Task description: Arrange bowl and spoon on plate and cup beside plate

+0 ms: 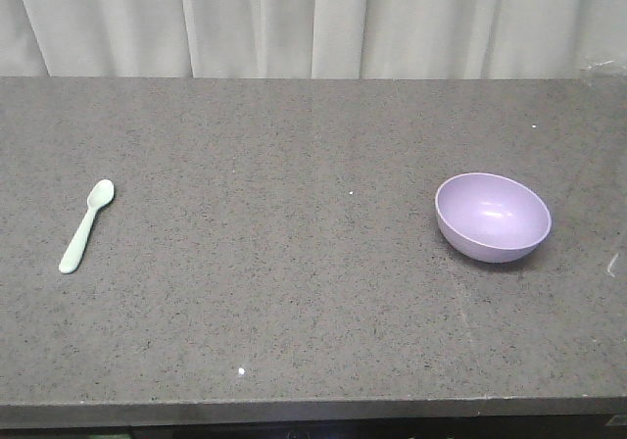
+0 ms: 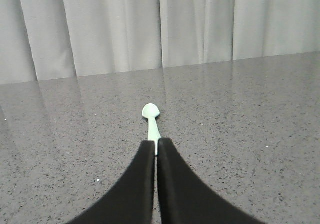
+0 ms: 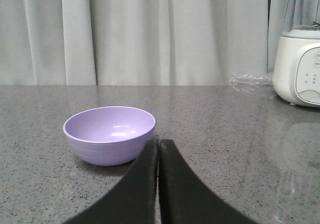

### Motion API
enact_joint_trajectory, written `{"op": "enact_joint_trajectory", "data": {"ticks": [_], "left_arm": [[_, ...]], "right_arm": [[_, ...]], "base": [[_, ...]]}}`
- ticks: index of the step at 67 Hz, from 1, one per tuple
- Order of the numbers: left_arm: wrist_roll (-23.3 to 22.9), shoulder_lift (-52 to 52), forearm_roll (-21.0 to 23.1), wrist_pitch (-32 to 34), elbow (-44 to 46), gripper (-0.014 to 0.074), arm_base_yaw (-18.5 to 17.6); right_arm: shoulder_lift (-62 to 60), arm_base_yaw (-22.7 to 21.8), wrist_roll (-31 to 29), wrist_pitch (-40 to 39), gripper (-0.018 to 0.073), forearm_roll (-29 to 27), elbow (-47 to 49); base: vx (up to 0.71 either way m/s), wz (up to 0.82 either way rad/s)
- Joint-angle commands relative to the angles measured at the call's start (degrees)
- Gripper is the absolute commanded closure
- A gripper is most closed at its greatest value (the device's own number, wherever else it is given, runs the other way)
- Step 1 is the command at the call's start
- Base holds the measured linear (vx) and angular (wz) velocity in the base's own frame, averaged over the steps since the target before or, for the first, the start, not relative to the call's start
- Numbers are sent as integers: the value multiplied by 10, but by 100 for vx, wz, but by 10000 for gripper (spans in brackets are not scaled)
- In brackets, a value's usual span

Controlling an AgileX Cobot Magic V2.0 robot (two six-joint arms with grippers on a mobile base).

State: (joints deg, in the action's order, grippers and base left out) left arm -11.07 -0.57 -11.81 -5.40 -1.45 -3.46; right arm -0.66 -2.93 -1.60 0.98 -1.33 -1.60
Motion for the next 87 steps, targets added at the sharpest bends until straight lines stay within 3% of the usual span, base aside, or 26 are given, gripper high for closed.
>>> {"op": "enact_joint_trajectory", "data": {"ticks": [1,52,61,66,76,87], "left_arm": [[-6,-3,0,43,4,603,0],[-6,-3,0,43,4,603,0],[-9,-3,1,48,4,603,0],[-41,-3,20,65,4,603,0],[-155,-3,107,149,4,603,0],[-205,-3,118,189,34,601,-4]], "right_arm": [[-4,-3,-3,-44,565,1,-2],[-4,-3,0,-46,565,0,-2],[-4,-3,45,-48,565,-27,-2],[-4,-3,91,-56,565,-66,-2],[-4,-3,135,-60,565,-138,-1],[-4,-3,133,-4,565,-158,74]], "base": [[0,0],[0,0],[0,0],[0,0],[0,0],[0,0]]}}
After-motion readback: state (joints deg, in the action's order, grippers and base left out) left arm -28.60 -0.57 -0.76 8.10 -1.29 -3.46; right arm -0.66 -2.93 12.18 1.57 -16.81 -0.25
